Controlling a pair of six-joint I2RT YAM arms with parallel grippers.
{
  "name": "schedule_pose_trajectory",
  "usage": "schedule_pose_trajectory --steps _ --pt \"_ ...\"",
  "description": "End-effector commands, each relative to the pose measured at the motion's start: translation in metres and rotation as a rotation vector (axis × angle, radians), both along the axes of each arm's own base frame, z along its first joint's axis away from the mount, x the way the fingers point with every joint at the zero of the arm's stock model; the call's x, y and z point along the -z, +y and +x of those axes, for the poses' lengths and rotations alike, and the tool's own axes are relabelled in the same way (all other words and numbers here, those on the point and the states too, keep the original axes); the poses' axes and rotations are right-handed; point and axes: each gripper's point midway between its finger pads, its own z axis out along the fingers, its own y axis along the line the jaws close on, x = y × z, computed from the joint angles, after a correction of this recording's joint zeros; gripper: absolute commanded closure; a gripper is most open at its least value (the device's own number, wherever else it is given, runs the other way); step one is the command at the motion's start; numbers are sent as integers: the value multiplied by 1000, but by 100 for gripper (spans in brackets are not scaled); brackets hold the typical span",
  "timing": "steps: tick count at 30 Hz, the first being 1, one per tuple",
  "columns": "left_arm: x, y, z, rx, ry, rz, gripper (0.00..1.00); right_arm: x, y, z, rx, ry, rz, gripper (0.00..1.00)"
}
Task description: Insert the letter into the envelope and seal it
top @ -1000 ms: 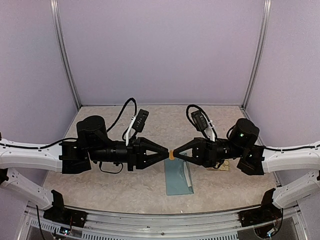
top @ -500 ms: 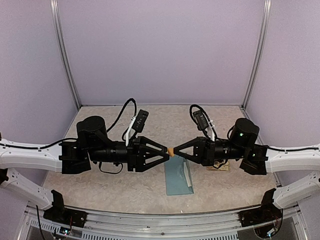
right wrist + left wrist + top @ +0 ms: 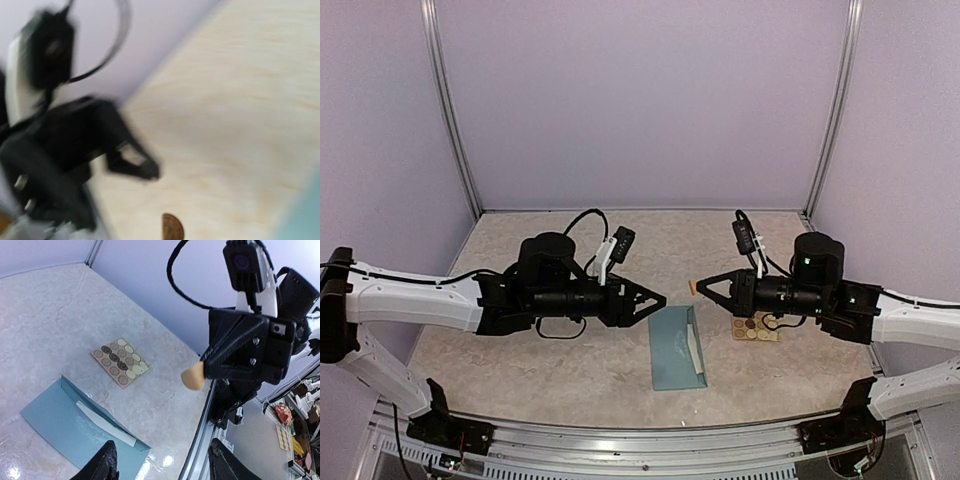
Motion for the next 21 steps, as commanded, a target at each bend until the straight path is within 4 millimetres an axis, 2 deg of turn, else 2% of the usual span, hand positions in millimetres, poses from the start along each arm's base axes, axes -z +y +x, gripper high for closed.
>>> schedule_pose_trajectory --steps 1,2,5,6,7,8,9,12,16,19,21 --pt "15 -31 17 35 -8 49 44 47 -48 31 219 76 -180 100" --pt "24 -40 22 45 -3 63 45 52 -57 36 252 85 -186 100" --pt "33 -60 37 71 1 68 49 70 -84 44 337 134 -216 100" --pt "46 -67 42 81 16 86 49 74 -90 46 359 144 -222 100" --pt "52 -74 46 89 20 92 50 77 -95 46 375 150 -227 100" --pt "49 -81 50 95 16 83 50 79 -100 48 394 156 -233 100" --pt "61 -87 54 103 30 99 51 81 -103 48 405 160 -237 100" --pt "71 -103 63 130 37 106 51 85 -108 48 420 167 -247 100" --pt "102 -123 72 164 60 143 52 88 -110 49 427 171 -261 100" --pt "119 -130 77 177 73 169 52 87 -110 50 427 170 -263 100" --pt "140 -132 81 179 95 206 52 86 -109 50 426 169 -260 100"
